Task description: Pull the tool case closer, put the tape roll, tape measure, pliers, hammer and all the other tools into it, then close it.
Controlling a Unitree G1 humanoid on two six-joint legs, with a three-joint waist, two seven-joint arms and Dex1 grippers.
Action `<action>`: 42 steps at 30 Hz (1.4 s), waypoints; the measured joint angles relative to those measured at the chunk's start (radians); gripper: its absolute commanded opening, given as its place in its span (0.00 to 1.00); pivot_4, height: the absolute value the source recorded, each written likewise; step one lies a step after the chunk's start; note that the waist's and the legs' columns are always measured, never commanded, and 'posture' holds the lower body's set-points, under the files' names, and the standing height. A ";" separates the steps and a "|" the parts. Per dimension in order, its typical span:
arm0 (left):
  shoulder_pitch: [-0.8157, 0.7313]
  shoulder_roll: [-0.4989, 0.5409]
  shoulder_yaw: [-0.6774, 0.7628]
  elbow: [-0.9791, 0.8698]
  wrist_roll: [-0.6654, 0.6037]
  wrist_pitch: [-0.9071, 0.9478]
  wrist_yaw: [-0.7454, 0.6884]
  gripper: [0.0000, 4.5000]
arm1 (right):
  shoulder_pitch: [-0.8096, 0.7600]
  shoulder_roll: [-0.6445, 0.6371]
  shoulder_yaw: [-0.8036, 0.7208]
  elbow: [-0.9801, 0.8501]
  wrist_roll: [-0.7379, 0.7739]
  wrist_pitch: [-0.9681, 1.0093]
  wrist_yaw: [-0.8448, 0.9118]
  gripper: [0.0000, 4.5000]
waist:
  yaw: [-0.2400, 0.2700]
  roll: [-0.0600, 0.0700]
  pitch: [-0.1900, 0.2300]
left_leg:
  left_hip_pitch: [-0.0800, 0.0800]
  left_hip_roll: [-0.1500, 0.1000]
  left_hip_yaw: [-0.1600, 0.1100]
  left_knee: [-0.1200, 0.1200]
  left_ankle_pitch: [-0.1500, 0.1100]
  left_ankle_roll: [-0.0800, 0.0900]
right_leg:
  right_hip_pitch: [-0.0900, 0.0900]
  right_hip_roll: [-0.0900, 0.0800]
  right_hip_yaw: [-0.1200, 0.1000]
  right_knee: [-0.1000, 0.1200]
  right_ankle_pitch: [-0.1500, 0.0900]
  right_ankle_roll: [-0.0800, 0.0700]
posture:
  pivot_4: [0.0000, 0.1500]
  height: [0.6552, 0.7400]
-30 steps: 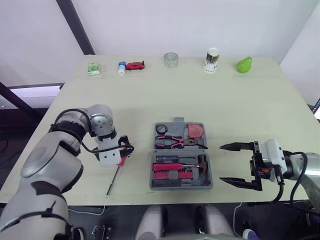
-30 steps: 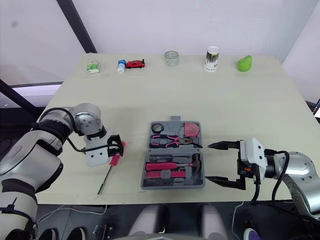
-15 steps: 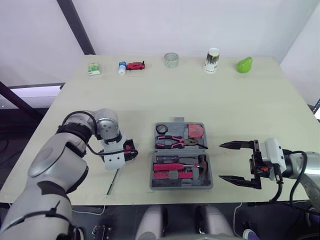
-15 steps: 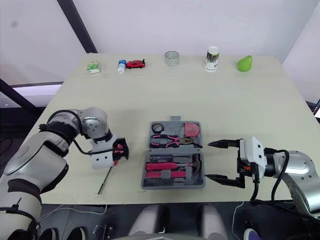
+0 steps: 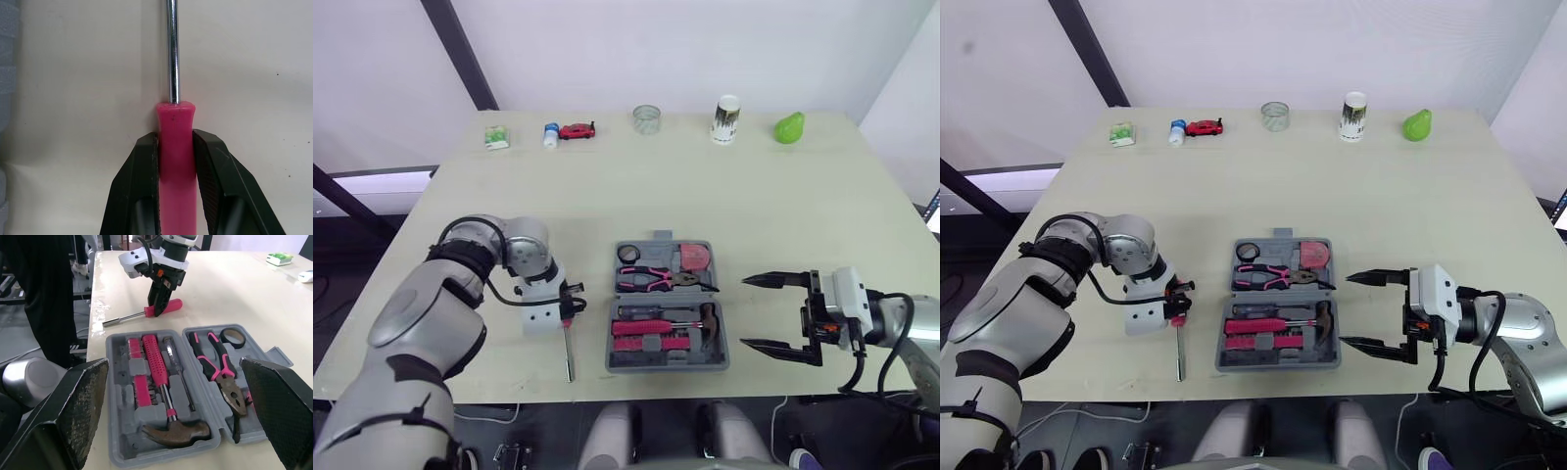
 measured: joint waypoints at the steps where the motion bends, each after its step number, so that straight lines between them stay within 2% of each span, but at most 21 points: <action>1: 0.007 0.008 -0.001 0.000 -0.021 -0.002 -0.009 0.12 | 0.000 0.000 0.000 0.000 0.000 0.000 -0.001 1.00 | -0.003 0.000 0.000 | 0.000 0.000 0.000 0.000 0.000 0.000 | 0.000 0.000 0.000 0.000 0.000 0.000 | 1.00 1.00; 3: 0.020 0.021 -0.001 -0.001 -0.066 0.003 -0.033 0.12 | 0.000 0.002 0.000 0.001 -0.002 -0.001 -0.002 1.00 | -0.006 0.000 0.000 | 0.000 0.000 0.000 0.000 0.000 0.000 | 0.000 0.000 0.000 0.000 0.000 0.000 | 1.00 1.00; 8: 0.104 0.107 0.003 -0.086 -0.285 0.134 -0.193 0.12 | 0.006 0.007 0.002 0.001 -0.002 -0.001 -0.004 1.00 | -0.022 0.000 0.000 | 0.000 0.002 0.000 0.000 0.000 0.000 | 0.000 0.001 0.000 0.000 0.000 0.000 | 1.00 1.00; 12: 0.202 0.208 0.051 -0.271 -0.471 0.328 -0.305 0.12 | 0.008 0.013 0.017 0.002 -0.004 -0.001 -0.005 1.00 | -0.023 0.000 0.000 | -0.001 0.004 -0.001 0.000 0.000 0.000 | 0.000 0.001 0.000 0.000 0.000 0.000 | 1.00 1.00; 13: 0.253 0.251 0.090 -0.371 -0.532 0.421 -0.324 0.12 | 0.005 0.016 0.023 0.003 -0.004 -0.001 -0.005 1.00 | -0.022 0.000 0.000 | -0.001 0.004 0.000 0.000 0.000 0.000 | 0.000 0.000 0.000 0.000 0.000 0.000 | 1.00 1.00; 17: 0.347 0.311 0.171 -0.533 -0.610 0.604 -0.326 0.12 | -0.005 0.018 0.028 0.005 -0.004 -0.002 -0.005 1.00 | -0.018 0.000 0.000 | -0.001 0.004 -0.001 0.000 0.000 0.000 | 0.000 0.000 0.000 0.000 0.000 0.000 | 1.00 1.00; 20: 0.461 0.391 0.271 -0.726 -0.658 0.853 -0.297 0.12 | -0.011 0.018 0.032 0.014 -0.004 -0.002 -0.004 1.00 | -0.020 -0.001 0.001 | -0.001 0.004 -0.001 0.000 0.000 0.000 | 0.000 0.000 0.000 0.001 0.000 0.000 | 1.00 1.00; 24: 0.695 0.559 0.423 -1.026 -0.749 1.163 -0.252 0.12 | -0.015 0.019 0.036 0.025 -0.005 -0.003 -0.001 1.00 | -0.027 -0.001 0.001 | -0.001 0.005 0.000 0.000 0.000 0.000 | -0.001 0.001 0.001 0.000 0.000 0.000 | 1.00 1.00; 26: 0.794 0.595 0.527 -1.135 -0.811 1.335 -0.194 0.12 | -0.020 0.019 0.039 0.031 -0.004 -0.003 0.002 1.00 | -0.021 -0.001 0.001 | 0.000 0.005 0.000 0.000 0.000 0.000 | 0.000 0.000 0.000 0.000 0.000 0.000 | 1.00 1.00; 30: 0.997 0.588 0.776 -1.321 -0.935 1.680 -0.030 0.12 | -0.033 0.018 0.040 0.037 -0.003 -0.006 0.012 1.00 | -0.014 -0.001 0.001 | 0.000 0.005 -0.001 0.000 0.000 0.000 | 0.000 0.000 -0.001 0.001 0.000 0.000 | 1.00 1.00; 31: 1.014 0.580 0.798 -1.338 -0.944 1.715 -0.012 0.12 | -0.031 0.017 0.039 0.038 -0.004 -0.006 0.014 1.00 | -0.013 -0.001 0.001 | 0.000 0.005 0.000 0.000 0.000 0.000 | 0.000 0.000 0.000 0.001 0.000 0.000 | 1.00 1.00; 32: 1.130 0.521 0.912 -1.416 -0.967 1.838 0.067 0.12 | -0.031 0.017 0.039 0.042 -0.004 -0.009 0.018 1.00 | -0.016 0.000 0.001 | 0.001 0.005 0.000 -0.001 0.000 0.000 | 0.000 0.000 0.000 0.001 0.000 0.000 | 1.00 1.00; 33: 1.135 0.518 0.912 -1.421 -0.969 1.847 0.073 0.12 | -0.031 0.017 0.039 0.043 -0.004 -0.009 0.018 1.00 | -0.017 -0.001 0.001 | 0.001 0.005 0.000 -0.001 0.000 0.000 | 0.000 0.000 0.000 0.001 0.000 0.000 | 1.00 1.00; 35: 1.249 0.432 1.005 -1.498 -0.972 1.939 0.149 0.12 | -0.037 0.018 0.040 0.045 -0.004 -0.012 0.020 1.00 | -0.024 -0.001 0.001 | 0.001 0.005 0.001 -0.001 0.000 0.000 | 0.000 0.001 0.002 0.001 0.000 0.000 | 1.00 1.00; 39: 1.307 0.316 1.074 -1.591 -0.989 2.154 0.290 0.12 | -0.055 0.020 0.046 0.062 -0.004 -0.013 0.025 1.00 | -0.019 -0.002 0.001 | 0.001 0.005 -0.001 -0.001 0.000 0.000 | 0.000 0.001 0.001 0.001 0.000 0.000 | 1.00 1.00; 41: 1.289 0.273 1.098 -1.612 -1.000 2.267 0.358 0.12 | -0.064 0.020 0.048 0.072 -0.004 -0.018 0.032 1.00 | -0.013 -0.002 0.001 | 0.001 0.005 -0.001 -0.001 0.000 0.000 | 0.000 0.000 0.000 0.001 0.000 0.000 | 1.00 1.00; 42: 1.240 0.201 1.127 -1.633 -1.013 2.388 0.437 0.12 | -0.069 0.020 0.051 0.080 -0.004 -0.020 0.040 1.00 | -0.007 -0.002 0.001 | 0.001 0.004 -0.001 0.000 0.000 0.000 | 0.000 0.000 0.000 0.001 0.000 0.000 | 1.00 1.00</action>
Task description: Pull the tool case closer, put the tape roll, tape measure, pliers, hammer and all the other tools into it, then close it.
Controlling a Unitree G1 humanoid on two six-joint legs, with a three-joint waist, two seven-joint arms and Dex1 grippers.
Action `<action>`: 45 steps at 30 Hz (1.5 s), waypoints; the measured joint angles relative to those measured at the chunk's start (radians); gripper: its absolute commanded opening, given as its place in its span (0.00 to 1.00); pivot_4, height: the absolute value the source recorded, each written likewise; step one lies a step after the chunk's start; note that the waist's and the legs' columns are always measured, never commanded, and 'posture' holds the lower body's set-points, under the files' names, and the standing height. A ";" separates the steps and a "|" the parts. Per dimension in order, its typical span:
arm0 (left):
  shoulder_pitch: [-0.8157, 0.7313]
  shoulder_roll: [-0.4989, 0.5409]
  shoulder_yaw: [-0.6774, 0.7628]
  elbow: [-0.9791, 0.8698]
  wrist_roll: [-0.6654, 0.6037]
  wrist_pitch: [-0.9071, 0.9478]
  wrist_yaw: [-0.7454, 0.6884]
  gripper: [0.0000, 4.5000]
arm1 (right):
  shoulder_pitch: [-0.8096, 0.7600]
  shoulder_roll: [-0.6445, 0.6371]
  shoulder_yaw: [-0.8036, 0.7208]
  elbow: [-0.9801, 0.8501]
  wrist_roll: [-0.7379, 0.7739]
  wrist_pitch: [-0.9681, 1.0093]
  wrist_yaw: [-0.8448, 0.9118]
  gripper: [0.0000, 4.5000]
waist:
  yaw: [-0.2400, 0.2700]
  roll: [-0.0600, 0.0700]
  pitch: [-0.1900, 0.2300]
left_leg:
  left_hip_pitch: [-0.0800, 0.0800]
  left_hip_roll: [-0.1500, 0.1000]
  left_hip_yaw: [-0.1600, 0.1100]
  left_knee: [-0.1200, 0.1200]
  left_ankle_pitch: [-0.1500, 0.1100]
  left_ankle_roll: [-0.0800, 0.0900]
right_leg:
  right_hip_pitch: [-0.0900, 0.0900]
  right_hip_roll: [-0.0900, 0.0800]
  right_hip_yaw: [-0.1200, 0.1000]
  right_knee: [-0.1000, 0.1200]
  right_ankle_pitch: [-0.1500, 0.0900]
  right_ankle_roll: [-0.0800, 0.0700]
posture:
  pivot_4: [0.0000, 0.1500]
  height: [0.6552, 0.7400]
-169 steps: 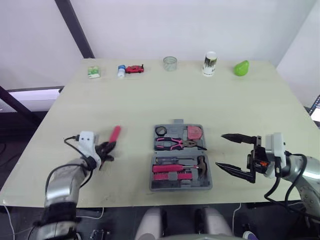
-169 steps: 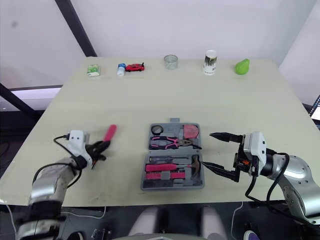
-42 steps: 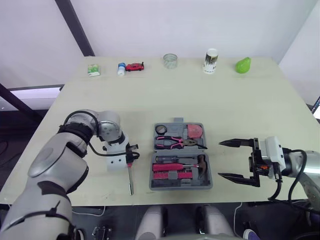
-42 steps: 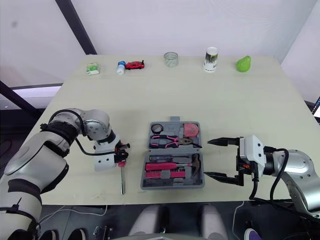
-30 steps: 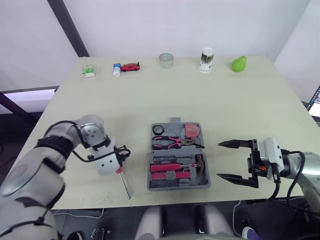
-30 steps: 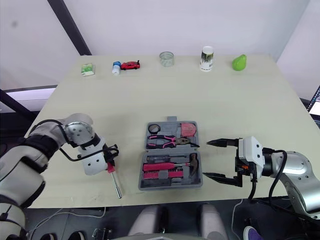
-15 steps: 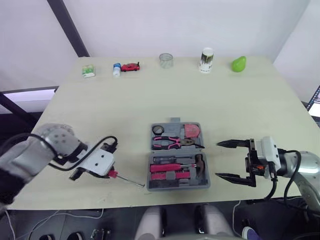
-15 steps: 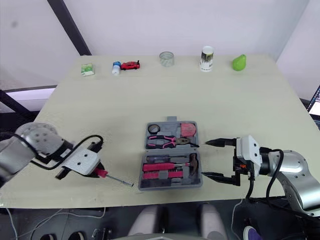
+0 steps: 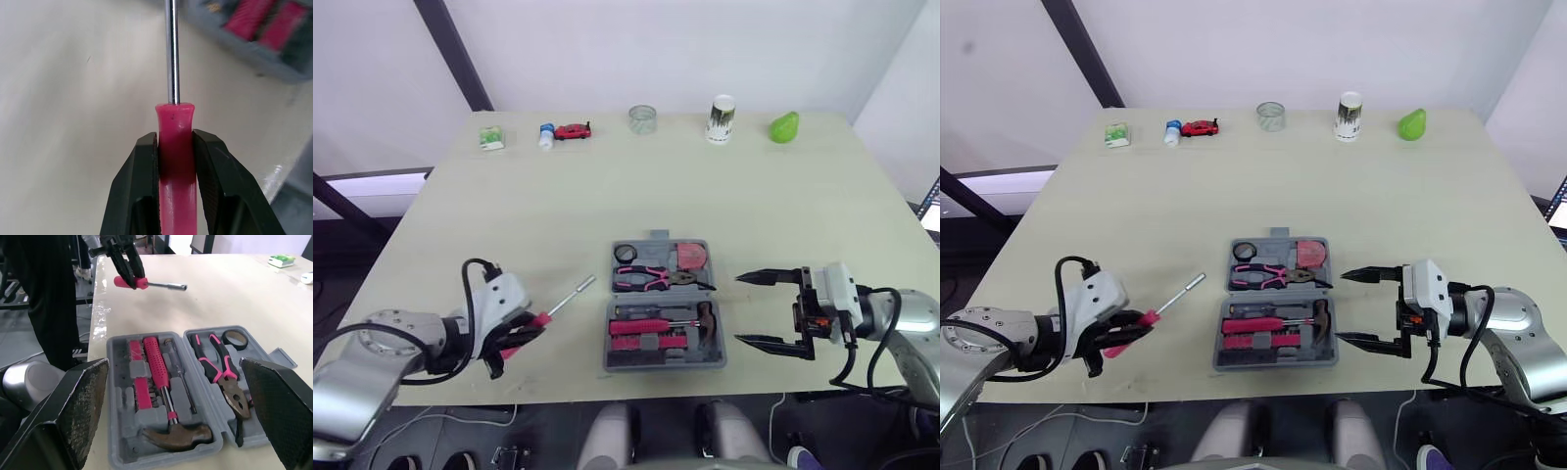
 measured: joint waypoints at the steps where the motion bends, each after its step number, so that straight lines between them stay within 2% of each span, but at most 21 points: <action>1: -0.010 -0.012 0.007 -0.005 -0.008 0.037 0.022 0.12 | -0.002 0.000 0.003 0.000 0.000 0.000 0.002 1.00 | 0.001 0.000 0.000 | 0.000 0.000 0.000 0.000 0.000 0.000 | 0.000 0.000 0.000 0.000 0.000 0.000 | 1.00 1.00; 2: -0.037 -0.063 0.028 -0.034 -0.027 0.142 0.069 0.12 | -0.004 0.000 0.004 0.002 0.000 -0.001 0.004 1.00 | 0.001 -0.001 -0.001 | 0.000 0.000 0.000 0.000 0.000 0.000 | 0.000 0.000 0.000 0.000 0.000 0.000 | 1.00 1.00; 4: -0.056 -0.096 0.039 -0.058 -0.040 0.219 0.098 0.12 | -0.006 0.000 0.007 0.006 0.000 -0.001 0.006 1.00 | 0.001 -0.001 -0.001 | 0.000 0.000 0.000 0.000 0.000 0.000 | 0.000 -0.001 0.001 0.001 0.000 0.000 | 1.00 1.00; 5: -0.081 -0.125 0.043 -0.094 -0.055 0.371 0.141 0.12 | -0.010 0.000 0.007 0.010 0.000 -0.001 0.012 1.00 | 0.001 -0.002 -0.001 | 0.000 -0.001 0.000 0.000 0.000 0.000 | 0.000 -0.001 0.001 0.001 0.000 0.000 | 1.00 1.00; 6: -0.086 -0.129 0.043 -0.098 -0.055 0.397 0.148 0.12 | -0.011 0.000 0.008 0.011 0.000 -0.001 0.012 1.00 | 0.001 -0.002 -0.001 | 0.000 -0.001 0.000 0.000 0.000 -0.001 | 0.000 -0.001 0.001 0.001 0.000 0.000 | 1.00 1.00; 7: -0.124 -0.170 0.051 -0.104 -0.052 0.537 0.201 0.12 | -0.016 0.001 0.009 0.019 0.000 -0.001 0.015 1.00 | 0.001 -0.001 -0.001 | 0.001 -0.001 0.000 0.000 0.000 -0.001 | 0.000 0.000 0.001 0.001 0.000 0.000 | 1.00 1.00; 8: -0.129 -0.179 0.052 -0.103 -0.050 0.557 0.212 0.12 | -0.019 0.002 0.010 0.021 0.000 -0.001 0.015 1.00 | 0.001 -0.001 -0.001 | 0.001 -0.001 0.000 0.000 0.000 -0.001 | 0.000 -0.001 0.001 0.002 0.000 0.000 | 1.00 1.00; 9: -0.150 -0.233 0.067 -0.101 -0.045 0.615 0.258 0.12 | -0.021 0.002 0.010 0.024 0.000 -0.001 0.016 1.00 | 0.001 -0.001 -0.001 | 0.001 -0.001 0.000 0.000 0.001 -0.001 | 0.000 -0.001 0.001 0.002 0.000 0.000 | 1.00 1.00; 11: -0.188 -0.396 0.081 -0.094 -0.046 0.647 0.350 0.12 | -0.032 0.009 0.014 0.030 0.000 -0.002 0.020 1.00 | 0.004 -0.003 -0.002 | 0.001 -0.001 0.000 0.001 0.001 -0.002 | 0.000 -0.001 0.001 0.003 0.000 0.000 | 1.00 1.00; 13: -0.189 -0.409 0.075 -0.089 -0.045 0.651 0.373 0.12 | -0.032 0.009 0.014 0.030 0.000 -0.002 0.021 1.00 | 0.006 -0.004 -0.003 | 0.001 -0.001 -0.001 0.001 0.002 -0.003 | 0.000 -0.002 0.001 0.003 0.000 -0.001 | 1.00 1.00; 17: -0.277 -0.553 0.080 -0.010 0.017 0.651 0.544 0.12 | -0.027 0.012 0.014 0.028 0.000 -0.002 0.021 1.00 | 0.012 -0.004 -0.004 | 0.002 -0.002 -0.001 0.001 0.002 -0.003 | 0.000 -0.003 0.001 0.003 0.000 -0.001 | 1.00 1.00; 21: -0.307 -0.561 0.061 0.040 0.044 0.651 0.608 0.12 | -0.026 0.012 0.014 0.027 0.000 -0.001 0.017 1.00 | 0.008 -0.005 -0.005 | 0.002 -0.002 -0.001 0.000 0.002 -0.004 | 0.000 -0.003 0.002 0.003 0.000 -0.001 | 1.00 1.00; 22: -0.319 -0.569 0.059 0.052 0.046 0.651 0.626 0.29 | -0.026 0.012 0.014 0.027 0.000 0.000 0.011 1.00 | 0.009 -0.005 -0.005 | 0.002 -0.002 -0.001 0.000 0.002 -0.004 | 0.000 -0.003 0.002 0.003 0.000 -0.001 | 1.00 1.00; 23: -0.332 -0.576 0.056 0.063 0.048 0.651 0.638 0.40 | -0.026 0.012 0.014 0.025 0.000 0.001 0.007 1.00 | 0.010 -0.005 -0.005 | 0.002 -0.002 -0.001 0.000 0.002 -0.004 | 0.000 -0.004 0.001 0.003 0.000 -0.001 | 1.00 1.00; 25: -0.335 -0.575 0.047 0.070 0.055 0.651 0.644 0.57 | -0.026 0.012 0.014 0.014 0.000 0.001 0.001 1.00 | 0.010 -0.005 -0.005 | 0.002 -0.002 -0.001 0.000 0.002 -0.004 | 0.000 -0.004 0.002 0.003 0.000 -0.001 | 1.00 1.00; 27: -0.338 -0.577 0.041 0.075 0.055 0.651 0.646 0.80 | -0.026 0.012 0.014 0.003 0.000 0.002 -0.002 1.00 | 0.010 -0.005 -0.005 | 0.002 -0.002 -0.001 0.000 0.002 -0.004 | 0.000 -0.004 0.002 0.003 0.000 -0.001 | 1.00 1.00; 29: -0.340 -0.580 0.038 0.073 0.056 0.651 0.648 0.97 | -0.026 0.012 0.014 -0.003 0.001 0.002 -0.005 1.00 | 0.010 -0.005 -0.005 | 0.002 -0.002 -0.001 0.000 0.002 -0.004 | 0.000 -0.004 0.002 0.003 0.000 -0.001 | 1.00 1.00; 34: -0.304 -0.588 0.040 0.043 0.074 0.604 0.658 0.99 | -0.018 0.012 0.014 -0.002 0.001 0.002 -0.008 1.00 | 0.008 -0.005 -0.005 | 0.002 -0.002 -0.001 0.000 0.002 -0.004 | 0.000 -0.005 0.003 0.003 0.000 -0.001 | 1.00 1.00; 37: -0.212 -0.611 0.039 0.009 0.086 0.459 0.658 0.99 | -0.016 0.011 0.014 -0.001 0.000 0.002 -0.008 1.00 | 0.008 -0.005 -0.005 | 0.002 -0.002 -0.001 0.000 0.002 -0.005 | 0.000 -0.011 0.004 0.003 0.000 -0.001 | 1.00 1.00; 45: -0.053 -0.706 -0.018 0.012 0.125 0.082 0.651 0.99 | -0.018 0.012 0.015 -0.001 -0.001 0.001 -0.008 1.00 | 0.012 -0.005 -0.005 | 0.001 -0.003 -0.001 -0.001 0.001 -0.003 | 0.000 -0.014 0.002 0.001 0.001 -0.001 | 1.00 1.00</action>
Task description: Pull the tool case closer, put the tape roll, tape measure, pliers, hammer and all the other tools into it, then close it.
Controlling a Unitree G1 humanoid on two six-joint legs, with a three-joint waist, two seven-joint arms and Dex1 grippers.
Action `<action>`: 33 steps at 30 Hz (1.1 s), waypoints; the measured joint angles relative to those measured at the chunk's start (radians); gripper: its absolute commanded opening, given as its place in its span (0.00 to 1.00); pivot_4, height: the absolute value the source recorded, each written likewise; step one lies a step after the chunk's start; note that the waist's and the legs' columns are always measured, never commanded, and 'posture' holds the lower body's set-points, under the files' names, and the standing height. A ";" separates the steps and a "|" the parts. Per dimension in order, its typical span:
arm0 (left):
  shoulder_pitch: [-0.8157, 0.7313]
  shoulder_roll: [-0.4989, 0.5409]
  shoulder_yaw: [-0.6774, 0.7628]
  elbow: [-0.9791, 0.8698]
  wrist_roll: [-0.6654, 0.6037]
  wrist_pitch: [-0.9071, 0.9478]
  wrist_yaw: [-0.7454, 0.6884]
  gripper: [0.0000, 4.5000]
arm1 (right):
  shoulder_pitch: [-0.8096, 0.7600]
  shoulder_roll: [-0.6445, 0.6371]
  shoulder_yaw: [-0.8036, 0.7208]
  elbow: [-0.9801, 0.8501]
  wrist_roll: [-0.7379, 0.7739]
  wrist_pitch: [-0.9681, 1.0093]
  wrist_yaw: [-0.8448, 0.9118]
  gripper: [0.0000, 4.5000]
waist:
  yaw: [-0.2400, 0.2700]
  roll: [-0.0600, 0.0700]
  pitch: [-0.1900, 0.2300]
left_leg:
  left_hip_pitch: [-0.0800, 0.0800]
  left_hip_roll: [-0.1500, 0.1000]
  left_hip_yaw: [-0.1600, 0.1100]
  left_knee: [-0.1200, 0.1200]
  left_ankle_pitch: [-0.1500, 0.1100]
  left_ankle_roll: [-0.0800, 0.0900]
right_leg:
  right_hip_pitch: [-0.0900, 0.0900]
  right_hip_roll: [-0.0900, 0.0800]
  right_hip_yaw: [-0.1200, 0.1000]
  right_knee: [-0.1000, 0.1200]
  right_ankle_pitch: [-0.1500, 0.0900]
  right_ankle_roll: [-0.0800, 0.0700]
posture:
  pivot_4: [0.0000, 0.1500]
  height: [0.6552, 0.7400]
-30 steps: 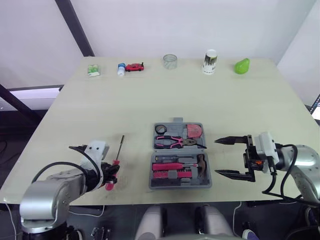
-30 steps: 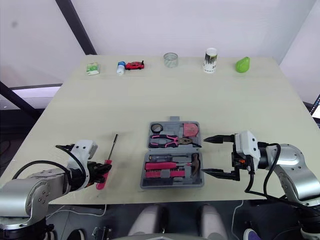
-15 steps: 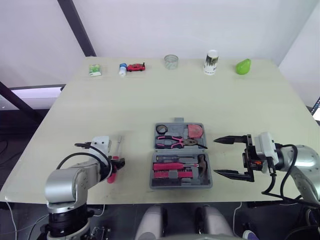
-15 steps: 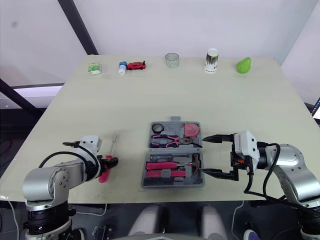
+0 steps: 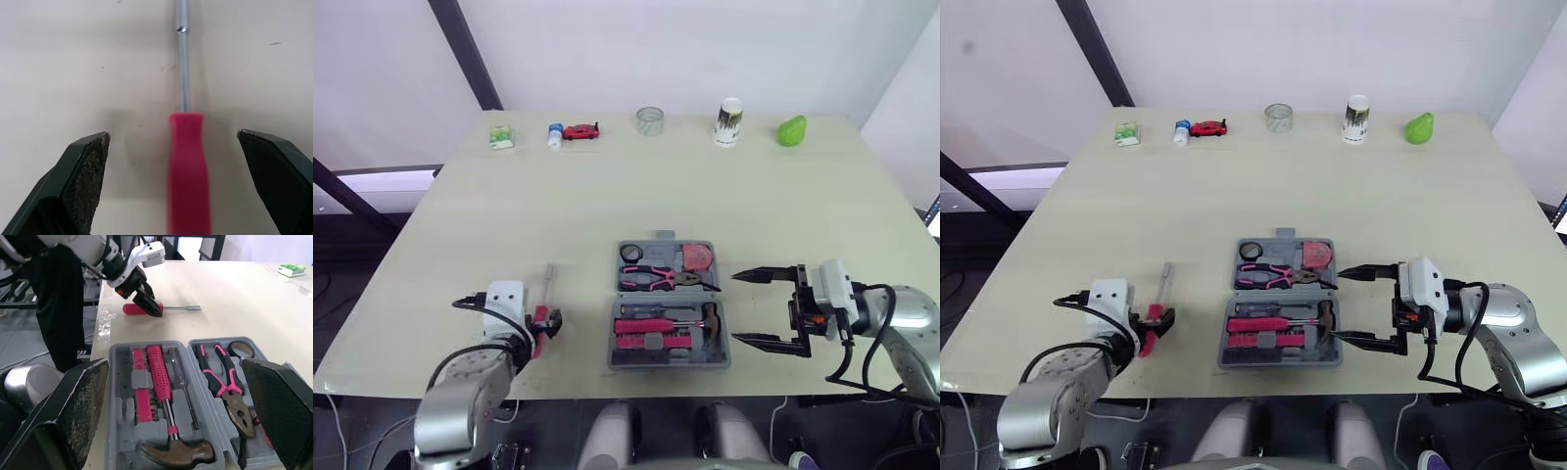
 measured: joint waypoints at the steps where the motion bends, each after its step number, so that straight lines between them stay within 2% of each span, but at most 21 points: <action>1: 0.010 -0.013 -0.011 0.009 0.007 -0.049 -0.001 0.99 | 0.000 0.000 0.000 0.000 0.000 0.000 0.000 1.00 | 0.000 0.000 0.000 | 0.000 0.000 0.000 0.000 0.000 0.000 | 0.000 0.000 0.000 0.000 0.000 0.000 | 1.00 1.00; 2: 0.030 -0.040 -0.033 0.049 0.016 -0.149 -0.002 0.99 | 0.000 0.000 0.000 0.000 0.000 0.000 0.001 1.00 | 0.000 0.000 0.000 | 0.000 0.000 0.000 0.000 0.000 0.000 | 0.000 0.000 0.000 0.000 0.000 0.000 | 1.00 1.00; 8: 0.074 -0.062 -0.052 0.152 0.055 -0.351 -0.010 0.99 | -0.002 0.000 0.000 0.000 -0.004 -0.001 0.001 1.00 | -0.001 0.000 0.000 | 0.000 0.000 0.000 0.000 0.000 0.001 | 0.000 0.002 -0.001 -0.001 0.000 0.000 | 1.00 1.00; 16: 0.097 -0.069 -0.049 0.187 0.063 -0.451 -0.017 0.99 | -0.002 0.000 0.000 0.000 -0.014 -0.003 0.000 1.00 | -0.001 0.002 -0.001 | 0.000 0.000 0.000 0.000 -0.001 0.001 | 0.000 0.006 -0.004 -0.001 0.000 0.000 | 1.00 1.00; 19: 0.098 -0.077 -0.048 0.190 0.062 -0.454 -0.017 0.81 | -0.002 0.000 0.000 0.000 -0.017 -0.004 0.001 1.00 | -0.001 0.004 -0.002 | 0.000 0.000 0.001 0.000 0.000 0.001 | 0.000 0.007 -0.004 -0.001 0.000 0.000 | 1.00 1.00; 25: 0.107 -0.081 -0.046 0.190 0.057 -0.453 -0.018 0.19 | 0.008 0.002 0.000 0.005 -0.021 -0.016 0.004 1.00 | -0.002 0.005 -0.003 | 0.000 0.000 0.001 0.000 -0.001 0.001 | 0.000 0.008 -0.004 -0.001 0.000 0.000 | 1.00 1.00; 26: 0.107 -0.081 -0.043 0.191 0.054 -0.452 -0.019 0.12 | 0.011 0.002 0.000 0.007 -0.022 -0.021 0.005 1.00 | -0.002 0.006 -0.003 | 0.000 0.000 0.001 0.000 -0.001 0.001 | 0.000 0.008 -0.004 -0.001 0.000 0.000 | 1.00 1.00; 33: 0.112 -0.077 -0.041 0.190 0.052 -0.456 -0.023 0.13 | 0.013 0.006 0.000 0.031 -0.026 -0.043 0.010 1.00 | -0.002 0.006 -0.004 | 0.001 0.000 0.001 0.000 -0.001 0.001 | 0.000 0.008 -0.003 -0.001 0.000 0.000 | 1.00 1.00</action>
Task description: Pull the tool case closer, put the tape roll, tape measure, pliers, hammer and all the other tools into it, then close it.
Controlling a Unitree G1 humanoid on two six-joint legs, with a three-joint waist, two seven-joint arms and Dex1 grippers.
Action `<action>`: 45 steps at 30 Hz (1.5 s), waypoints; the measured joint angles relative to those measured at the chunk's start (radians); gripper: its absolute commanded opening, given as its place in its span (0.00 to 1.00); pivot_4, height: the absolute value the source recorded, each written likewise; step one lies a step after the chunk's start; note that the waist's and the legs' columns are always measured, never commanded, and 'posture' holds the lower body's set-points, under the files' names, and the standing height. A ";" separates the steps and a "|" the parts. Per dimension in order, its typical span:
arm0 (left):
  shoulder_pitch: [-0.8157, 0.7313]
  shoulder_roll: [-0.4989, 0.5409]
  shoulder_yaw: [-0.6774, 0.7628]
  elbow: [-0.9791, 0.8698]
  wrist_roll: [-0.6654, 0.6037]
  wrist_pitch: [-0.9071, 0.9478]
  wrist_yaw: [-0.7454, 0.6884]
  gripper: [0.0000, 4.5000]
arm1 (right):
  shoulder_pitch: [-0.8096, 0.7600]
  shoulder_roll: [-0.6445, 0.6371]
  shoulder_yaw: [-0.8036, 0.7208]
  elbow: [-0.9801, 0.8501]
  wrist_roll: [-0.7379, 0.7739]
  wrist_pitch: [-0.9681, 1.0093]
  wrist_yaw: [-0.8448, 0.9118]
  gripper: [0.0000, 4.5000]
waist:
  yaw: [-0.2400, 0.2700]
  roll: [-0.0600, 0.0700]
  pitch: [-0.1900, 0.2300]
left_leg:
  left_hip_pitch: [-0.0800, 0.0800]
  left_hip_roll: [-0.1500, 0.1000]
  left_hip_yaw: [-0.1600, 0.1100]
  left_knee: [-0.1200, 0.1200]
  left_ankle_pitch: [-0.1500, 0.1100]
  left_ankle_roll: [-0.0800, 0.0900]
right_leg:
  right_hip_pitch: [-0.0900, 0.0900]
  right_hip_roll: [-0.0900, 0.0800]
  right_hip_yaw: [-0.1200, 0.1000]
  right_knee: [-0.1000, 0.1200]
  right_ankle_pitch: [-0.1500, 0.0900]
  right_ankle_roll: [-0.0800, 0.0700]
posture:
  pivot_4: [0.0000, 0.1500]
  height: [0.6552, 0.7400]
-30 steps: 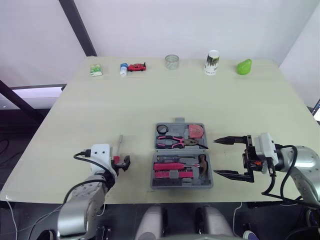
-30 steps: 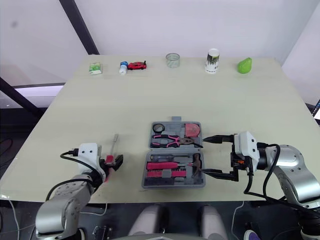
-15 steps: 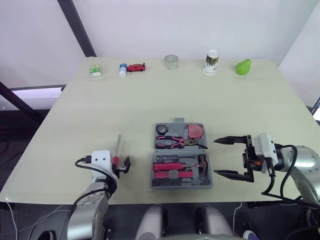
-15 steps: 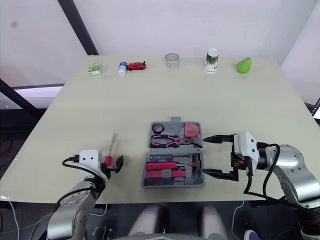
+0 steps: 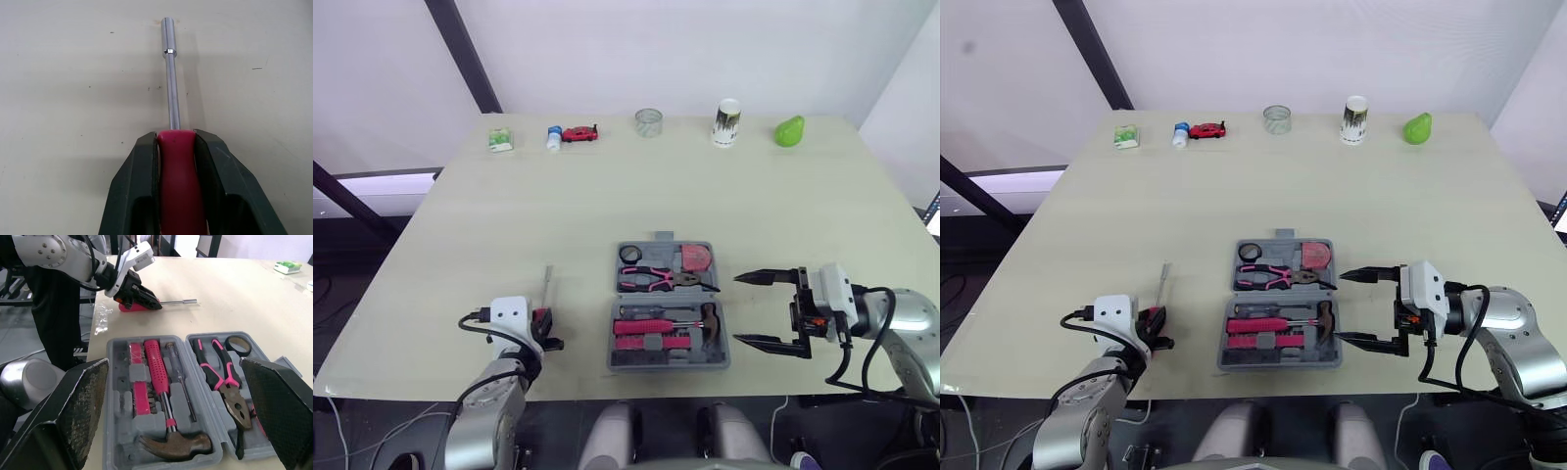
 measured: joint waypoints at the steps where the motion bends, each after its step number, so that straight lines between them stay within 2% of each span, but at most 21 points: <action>1: 0.005 0.003 0.000 -0.001 -0.001 -0.004 -0.005 0.13 | 0.001 0.000 0.000 0.000 0.000 -0.003 0.000 1.00 | 0.000 0.000 0.000 | 0.000 0.000 0.000 0.000 0.000 0.000 | 0.000 0.000 0.000 0.000 0.000 0.000 | 1.00 1.00; 9: 0.054 0.156 0.030 -0.023 -0.065 0.016 -0.159 0.13 | 0.005 0.000 0.000 0.002 0.001 -0.004 0.000 1.00 | -0.002 -0.001 0.000 | 0.000 0.001 -0.001 0.000 0.000 0.000 | 0.000 0.002 0.000 -0.001 0.000 0.000 | 1.00 1.00; 11: 0.076 0.270 0.050 -0.026 -0.085 -0.005 -0.258 0.13 | 0.005 0.000 -0.001 0.002 0.008 -0.003 0.000 1.00 | -0.002 0.000 0.000 | 0.000 0.001 0.000 0.000 0.000 0.000 | 0.000 0.002 0.000 -0.001 0.000 -0.001 | 1.00 1.00; 16: 0.075 0.372 0.089 -0.045 -0.170 -0.003 -0.409 0.13 | 0.013 -0.003 -0.011 0.001 0.034 0.000 0.007 1.00 | 0.002 -0.001 0.000 | 0.000 0.001 0.000 0.000 0.000 0.000 | 0.000 0.001 0.000 -0.002 0.000 -0.001 | 1.00 1.00; 21: -0.009 0.522 0.075 -0.044 -0.230 0.024 -0.560 0.13 | 0.023 -0.017 -0.021 0.002 0.055 0.003 0.031 1.00 | 0.000 -0.001 0.000 | 0.000 0.001 0.000 0.000 0.000 0.000 | 0.000 0.002 -0.001 -0.002 0.000 -0.001 | 1.00 1.00; 24: -0.152 0.624 0.005 -0.034 -0.239 0.023 -0.658 0.13 | 0.014 -0.023 -0.042 0.003 0.074 0.013 0.034 1.00 | 0.002 -0.001 0.000 | 0.000 0.001 0.000 0.000 0.000 0.000 | 0.000 0.002 -0.001 -0.002 0.000 0.000 | 1.00 1.00; 25: -0.156 0.626 0.003 -0.034 -0.239 0.023 -0.659 0.13 | 0.014 -0.023 -0.042 0.003 0.074 0.013 0.034 1.00 | 0.001 -0.001 0.000 | 0.000 0.001 0.000 0.000 0.000 0.000 | 0.000 0.002 0.000 -0.002 0.000 0.000 | 1.00 1.00; 30: -0.392 0.689 -0.162 0.007 -0.221 0.015 -0.774 0.13 | 0.035 -0.039 -0.083 0.010 0.089 0.017 0.048 1.00 | -0.001 -0.001 0.001 | -0.001 0.001 0.000 -0.001 0.000 0.000 | 0.000 0.003 0.001 -0.002 0.000 0.000 | 1.00 1.00; 32: -0.436 0.691 -0.219 0.010 -0.219 0.016 -0.811 0.13 | 0.056 -0.040 -0.102 0.010 0.103 0.022 0.049 1.00 | -0.002 -0.001 0.001 | -0.001 0.001 0.000 -0.001 0.000 0.000 | 0.000 0.004 0.001 -0.002 0.000 0.000 | 1.00 1.00; 45: -0.712 0.640 -0.623 0.000 -0.170 0.096 -1.023 0.13 | 0.152 -0.054 -0.162 0.008 0.094 -0.005 0.067 1.00 | -0.004 -0.001 0.001 | -0.001 0.000 0.000 0.000 0.000 0.000 | -0.001 0.009 0.003 -0.002 0.000 0.000 | 1.00 1.00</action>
